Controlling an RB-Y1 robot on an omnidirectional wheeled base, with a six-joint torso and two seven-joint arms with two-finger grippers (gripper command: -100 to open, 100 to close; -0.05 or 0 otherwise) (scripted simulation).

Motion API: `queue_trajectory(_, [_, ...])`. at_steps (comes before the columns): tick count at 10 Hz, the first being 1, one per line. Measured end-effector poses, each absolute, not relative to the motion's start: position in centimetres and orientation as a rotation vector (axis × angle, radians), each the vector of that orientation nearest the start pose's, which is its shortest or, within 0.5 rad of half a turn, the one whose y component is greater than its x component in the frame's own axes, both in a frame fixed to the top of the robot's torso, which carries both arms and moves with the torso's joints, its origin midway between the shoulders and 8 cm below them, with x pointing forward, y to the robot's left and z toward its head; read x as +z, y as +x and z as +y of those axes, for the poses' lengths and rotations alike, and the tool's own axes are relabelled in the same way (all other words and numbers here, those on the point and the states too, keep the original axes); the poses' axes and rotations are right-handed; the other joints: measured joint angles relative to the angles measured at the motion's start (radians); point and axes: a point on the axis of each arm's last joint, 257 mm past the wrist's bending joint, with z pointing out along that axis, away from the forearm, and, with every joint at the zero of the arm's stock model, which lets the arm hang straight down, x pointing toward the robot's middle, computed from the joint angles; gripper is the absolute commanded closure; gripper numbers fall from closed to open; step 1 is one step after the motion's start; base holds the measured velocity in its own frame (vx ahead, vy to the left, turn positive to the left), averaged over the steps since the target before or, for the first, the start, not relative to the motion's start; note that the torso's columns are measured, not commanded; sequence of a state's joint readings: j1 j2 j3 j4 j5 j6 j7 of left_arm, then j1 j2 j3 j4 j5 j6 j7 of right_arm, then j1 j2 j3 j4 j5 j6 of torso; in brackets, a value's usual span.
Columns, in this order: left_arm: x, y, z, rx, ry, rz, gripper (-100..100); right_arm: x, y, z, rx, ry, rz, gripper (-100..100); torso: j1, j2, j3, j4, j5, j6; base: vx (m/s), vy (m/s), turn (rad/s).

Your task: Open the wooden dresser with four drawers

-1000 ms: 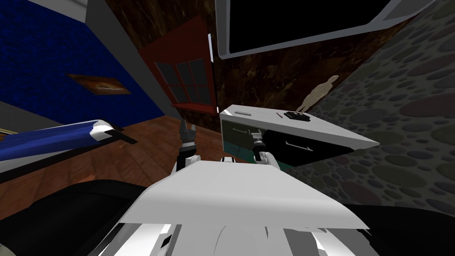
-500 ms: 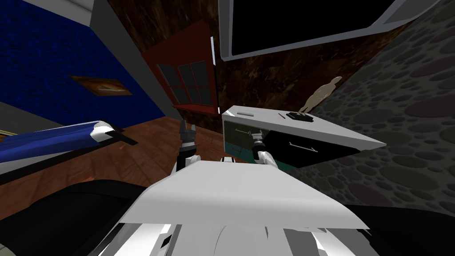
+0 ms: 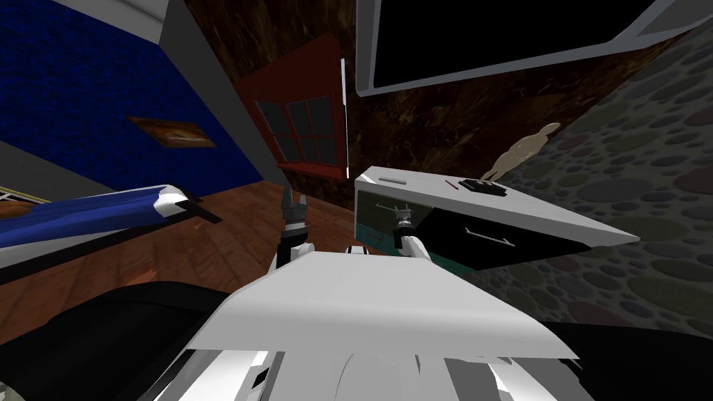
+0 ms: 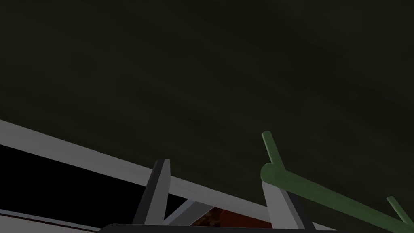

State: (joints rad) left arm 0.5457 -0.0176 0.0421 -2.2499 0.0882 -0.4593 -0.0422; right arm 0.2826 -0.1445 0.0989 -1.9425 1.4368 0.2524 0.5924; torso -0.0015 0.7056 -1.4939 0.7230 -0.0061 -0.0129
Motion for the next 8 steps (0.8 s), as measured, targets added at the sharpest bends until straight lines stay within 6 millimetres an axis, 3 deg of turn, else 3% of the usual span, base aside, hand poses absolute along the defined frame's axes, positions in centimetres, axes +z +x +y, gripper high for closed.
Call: queue_trajectory(8, [-1.1,34.6,31.4,-1.231,-0.793,0.625,0,-19.2,45.9,-32.4,-0.938,-0.407,1.491,-100,-0.001,0.004,0.002,0.002,-0.001,0.001,0.011,0.067,0.036])
